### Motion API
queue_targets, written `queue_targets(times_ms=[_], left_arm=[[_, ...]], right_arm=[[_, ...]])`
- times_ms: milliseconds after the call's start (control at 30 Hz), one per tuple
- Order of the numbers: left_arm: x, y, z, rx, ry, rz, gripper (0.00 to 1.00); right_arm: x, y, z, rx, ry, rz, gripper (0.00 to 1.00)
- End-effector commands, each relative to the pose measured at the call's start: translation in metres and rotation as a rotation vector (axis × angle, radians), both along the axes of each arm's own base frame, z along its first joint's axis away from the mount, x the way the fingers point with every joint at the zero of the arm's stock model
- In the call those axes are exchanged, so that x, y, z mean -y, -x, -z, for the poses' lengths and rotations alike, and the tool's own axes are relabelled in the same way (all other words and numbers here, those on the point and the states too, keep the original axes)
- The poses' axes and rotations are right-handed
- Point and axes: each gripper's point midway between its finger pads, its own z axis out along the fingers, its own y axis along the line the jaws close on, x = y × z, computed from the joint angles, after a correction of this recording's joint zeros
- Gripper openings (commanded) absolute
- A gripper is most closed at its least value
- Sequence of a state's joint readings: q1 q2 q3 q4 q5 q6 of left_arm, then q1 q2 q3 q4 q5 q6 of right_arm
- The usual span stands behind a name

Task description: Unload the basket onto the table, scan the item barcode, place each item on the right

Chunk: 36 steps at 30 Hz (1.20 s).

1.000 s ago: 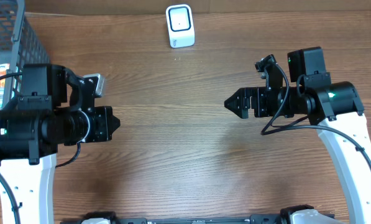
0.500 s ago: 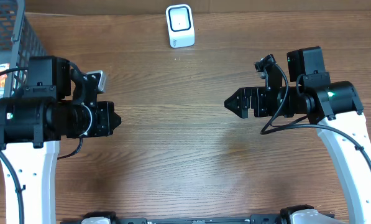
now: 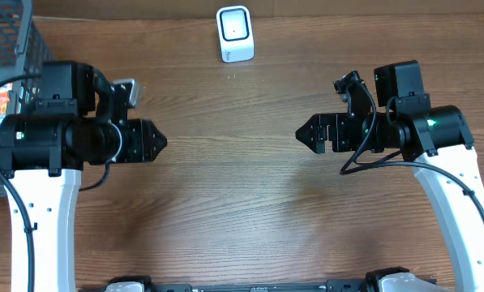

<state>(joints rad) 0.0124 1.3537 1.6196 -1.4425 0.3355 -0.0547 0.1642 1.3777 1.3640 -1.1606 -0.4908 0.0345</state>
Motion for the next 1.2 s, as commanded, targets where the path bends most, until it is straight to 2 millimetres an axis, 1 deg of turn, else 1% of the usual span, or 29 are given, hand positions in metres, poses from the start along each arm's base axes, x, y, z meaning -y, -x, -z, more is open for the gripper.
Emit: queue_targets(times_ms=[0, 33, 100, 133, 233, 300, 367, 433, 500, 533, 567, 600, 633, 700, 800, 867, 1000, 1033, 1100, 1167], left_arm=[[-0.012, -0.024, -0.011, 0.111, -0.078, -0.017, 0.67], [-0.016, -0.033, -0.015, 0.154, -0.106, -0.02, 0.78], [-0.027, -0.052, -0.025, 0.246, -0.171, -0.043, 0.95], [-0.035, -0.063, -0.032, 0.295, -0.204, -0.071, 1.0], [-0.054, -0.087, -0.062, 0.438, -0.247, -0.147, 1.0], [-0.071, -0.098, -0.091, 0.54, -0.259, -0.207, 1.0], [-0.095, -0.104, -0.121, 0.635, -0.29, -0.282, 1.0], [-0.131, -0.105, -0.153, 0.732, -0.355, -0.392, 1.0], [-0.167, -0.101, -0.176, 0.8, -0.435, -0.487, 1.0], [-0.186, -0.097, -0.184, 0.82, -0.473, -0.541, 1.0], [-0.199, -0.093, -0.188, 0.828, -0.501, -0.576, 1.0], [-0.219, -0.088, -0.19, 0.826, -0.537, -0.628, 1.0], [-0.236, -0.083, -0.189, 0.815, -0.56, -0.671, 1.0], [-0.26, -0.078, -0.183, 0.786, -0.584, -0.722, 1.0], [-0.3, -0.074, -0.159, 0.703, -0.61, -0.795, 1.0], [-0.323, -0.072, -0.137, 0.631, -0.608, -0.824, 1.0], [-0.35, -0.077, -0.092, 0.533, -0.54, -0.759, 0.99], [-0.362, -0.08, -0.072, 0.496, -0.504, -0.741, 1.0], [-0.376, -0.08, -0.049, 0.45, -0.465, -0.748, 1.0], [-0.385, -0.083, -0.027, 0.418, -0.426, -0.725, 1.0]], right_arm=[[0.001, -0.005, -0.006, 0.02, -0.001, 0.007, 1.0], [0.001, -0.005, -0.006, 0.02, -0.001, 0.007, 1.0], [0.001, -0.005, -0.006, 0.02, -0.001, 0.007, 1.0], [0.001, -0.005, -0.006, 0.02, -0.001, 0.007, 1.0], [0.001, -0.005, -0.006, 0.02, -0.001, 0.007, 1.0], [0.001, -0.005, -0.006, 0.02, -0.001, 0.007, 1.0], [0.001, -0.005, -0.006, 0.02, -0.001, 0.007, 1.0], [0.001, -0.005, -0.006, 0.02, -0.001, 0.007, 1.0], [0.001, -0.005, -0.006, 0.02, -0.001, 0.007, 1.0], [0.001, -0.005, -0.006, 0.02, -0.001, 0.007, 1.0], [0.001, -0.005, -0.006, 0.02, -0.001, 0.007, 1.0], [0.001, -0.005, -0.006, 0.02, -0.001, 0.007, 1.0], [0.001, -0.005, -0.006, 0.02, -0.001, 0.007, 1.0], [0.001, -0.005, -0.006, 0.02, -0.001, 0.007, 1.0], [0.001, -0.005, -0.006, 0.02, -0.001, 0.007, 1.0], [0.001, -0.005, -0.006, 0.02, -0.001, 0.007, 1.0], [0.001, -0.004, -0.006, 0.02, -0.001, 0.007, 1.0], [0.001, -0.005, -0.006, 0.02, -0.001, 0.007, 1.0], [0.001, -0.005, -0.006, 0.02, -0.001, 0.007, 1.0], [0.001, -0.005, -0.006, 0.02, -0.001, 0.007, 1.0]])
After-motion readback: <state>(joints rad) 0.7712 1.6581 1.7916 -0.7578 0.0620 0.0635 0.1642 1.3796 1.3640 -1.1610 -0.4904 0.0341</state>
